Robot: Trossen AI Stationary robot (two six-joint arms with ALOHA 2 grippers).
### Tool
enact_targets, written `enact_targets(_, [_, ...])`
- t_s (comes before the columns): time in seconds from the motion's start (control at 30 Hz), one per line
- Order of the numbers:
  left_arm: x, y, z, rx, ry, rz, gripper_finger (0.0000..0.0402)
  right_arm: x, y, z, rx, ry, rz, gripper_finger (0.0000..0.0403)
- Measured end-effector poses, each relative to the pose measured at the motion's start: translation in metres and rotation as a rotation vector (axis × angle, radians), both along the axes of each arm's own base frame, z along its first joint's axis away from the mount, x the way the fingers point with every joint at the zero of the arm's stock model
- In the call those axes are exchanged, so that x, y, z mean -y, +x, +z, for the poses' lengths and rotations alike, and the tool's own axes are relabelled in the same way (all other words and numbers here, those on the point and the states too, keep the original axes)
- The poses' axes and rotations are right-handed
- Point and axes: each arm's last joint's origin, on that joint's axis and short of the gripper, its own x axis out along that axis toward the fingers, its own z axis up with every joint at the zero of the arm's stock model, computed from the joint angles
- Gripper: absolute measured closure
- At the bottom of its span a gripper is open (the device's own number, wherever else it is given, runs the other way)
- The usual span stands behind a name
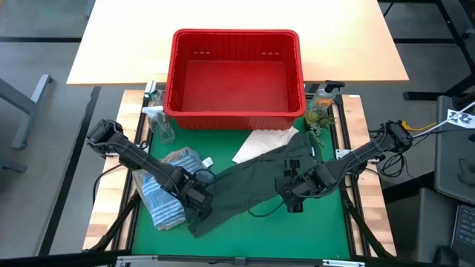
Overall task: Fold Laundry from Bin
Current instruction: Fold the green polo shirt
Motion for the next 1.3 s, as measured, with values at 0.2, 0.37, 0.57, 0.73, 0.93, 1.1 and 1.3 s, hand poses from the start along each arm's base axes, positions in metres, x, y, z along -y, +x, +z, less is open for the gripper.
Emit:
enact_targets(0.2, [-0.007, 0.025, 0.006, 0.185, -0.096, 0.045, 0.0395, -0.001, 0.0, 0.0, -0.016, 0.027, 0.023, 0.0233])
enact_targets(0.37, [-0.022, 0.045, 0.012, 0.348, -0.097, 0.083, 0.0394, -0.002, -0.001, 0.0, -0.031, 0.05, 0.048, 0.0233])
enact_targets(0.57, [-0.044, 0.063, 0.014, 0.464, -0.037, 0.178, 0.0396, 0.001, -0.008, 0.009, -0.014, 0.063, 0.055, 0.0233])
enact_targets(0.73, [-0.06, 0.086, 0.004, 0.549, -0.021, 0.222, 0.0396, 0.008, -0.021, 0.027, 0.044, 0.076, 0.054, 0.0233])
enact_targets(0.93, [-0.083, 0.117, -0.013, 0.677, -0.02, 0.27, 0.0396, 0.015, -0.035, 0.047, 0.127, 0.088, 0.047, 0.0233])
enact_targets(1.1, [-0.109, 0.132, -0.016, 0.775, -0.01, 0.324, 0.0396, 0.018, -0.042, 0.054, 0.156, 0.1, 0.047, 0.0233])
enact_targets(1.3, [-0.13, 0.139, -0.014, 0.843, 0.018, 0.368, 0.0396, 0.019, -0.043, 0.054, 0.152, 0.096, 0.047, 0.0233])
